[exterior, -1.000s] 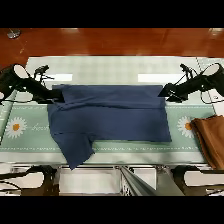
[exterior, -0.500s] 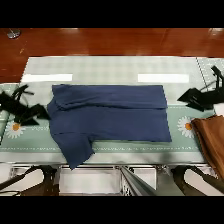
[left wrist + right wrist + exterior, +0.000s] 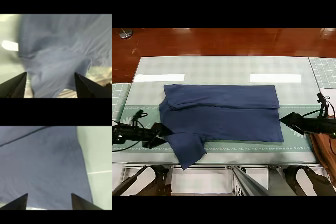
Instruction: Fold the shirts.
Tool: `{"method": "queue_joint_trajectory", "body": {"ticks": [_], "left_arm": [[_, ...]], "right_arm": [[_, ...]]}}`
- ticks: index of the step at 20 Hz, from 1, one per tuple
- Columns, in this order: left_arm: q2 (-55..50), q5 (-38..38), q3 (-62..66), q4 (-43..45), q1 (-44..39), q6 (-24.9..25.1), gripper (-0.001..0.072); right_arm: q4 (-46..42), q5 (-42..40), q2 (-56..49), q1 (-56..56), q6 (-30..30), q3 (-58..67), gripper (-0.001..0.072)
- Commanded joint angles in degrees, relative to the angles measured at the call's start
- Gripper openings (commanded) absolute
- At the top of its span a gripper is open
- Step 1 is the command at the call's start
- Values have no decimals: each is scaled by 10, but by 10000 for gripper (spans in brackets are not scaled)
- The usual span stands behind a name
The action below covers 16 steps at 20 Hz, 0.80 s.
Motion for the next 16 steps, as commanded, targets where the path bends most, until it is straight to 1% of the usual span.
{"method": "queue_joint_trajectory", "body": {"ticks": [1, 4, 6, 7, 8, 9, 10, 11, 13, 16], "left_arm": [[4, 48, -38, -36, -57, 12, 701], [3, 66, -37, -36, -102, 12, 701], [2, 71, -38, -35, -116, 12, 695], [2, 72, -38, -37, -117, 12, 577], [2, 71, -37, -37, -116, 13, 213], [2, 71, -35, -37, -116, 24, 32], [3, 71, -31, -37, -116, 28, 25], [3, 71, -26, -37, -115, 28, 25], [3, 66, -9, -37, -115, 29, 25], [5, 45, 22, -37, -115, 29, 25]], "right_arm": [[12, 3, 10, -1, 0, -13, 629], [-8, -31, 10, -40, 19, -3, 629], [-37, -28, 10, -94, 30, 9, 629], [-60, -19, 10, -119, 39, 11, 629], [-99, -4, 9, -137, 60, 10, 628], [-144, 9, 5, -140, 88, 7, 629], [-173, 24, -1, -138, 103, 0, 629], [-178, 40, -10, -138, 104, -8, 629], [-158, 44, -27, -138, 103, -26, 629], [-151, 56, -56, -137, 103, -49, 628]]}}
